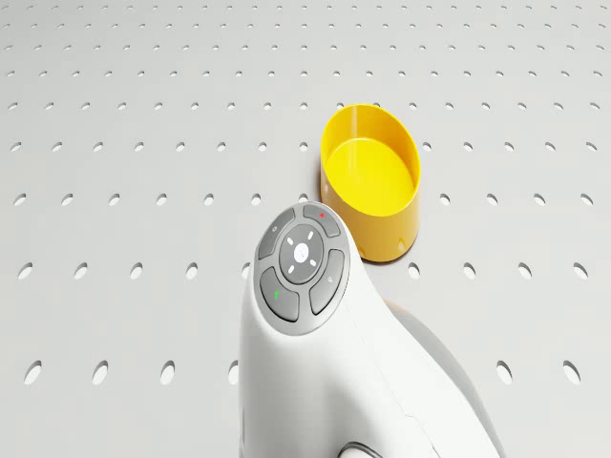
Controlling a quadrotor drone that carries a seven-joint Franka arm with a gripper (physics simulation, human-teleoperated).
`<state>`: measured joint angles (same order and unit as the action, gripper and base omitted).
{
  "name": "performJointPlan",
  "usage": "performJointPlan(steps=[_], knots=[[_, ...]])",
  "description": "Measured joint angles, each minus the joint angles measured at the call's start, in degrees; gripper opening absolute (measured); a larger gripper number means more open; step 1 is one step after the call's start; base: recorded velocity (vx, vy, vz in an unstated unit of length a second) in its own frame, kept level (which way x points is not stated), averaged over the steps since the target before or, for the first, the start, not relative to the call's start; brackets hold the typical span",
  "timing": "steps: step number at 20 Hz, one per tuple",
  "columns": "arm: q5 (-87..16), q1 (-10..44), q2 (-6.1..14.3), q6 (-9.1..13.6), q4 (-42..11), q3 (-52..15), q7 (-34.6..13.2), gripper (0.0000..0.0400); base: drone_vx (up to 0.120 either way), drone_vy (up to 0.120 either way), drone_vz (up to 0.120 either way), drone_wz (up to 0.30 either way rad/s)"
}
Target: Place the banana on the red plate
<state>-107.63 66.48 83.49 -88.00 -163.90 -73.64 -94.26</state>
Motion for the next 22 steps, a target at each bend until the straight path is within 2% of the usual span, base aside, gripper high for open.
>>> performJointPlan(steps=[2, 8, 22], knots=[[1.7, -0.1, -0.1, 0.7, -0.4, -1.9, 0.4, 0.0202, 0.0, 0.0, 0.0, 0.0], [5.8, -0.2, -0.2, 2.1, -1.0, -6.2, 0.5, 0.0202, 0.0, 0.0, 0.12, 0.0], [8.2, 0.1, 0.8, 1.7, -1.1, -8.3, 0.5, 0.0202, 0.0, 0.0, 0.12, 0.0]])
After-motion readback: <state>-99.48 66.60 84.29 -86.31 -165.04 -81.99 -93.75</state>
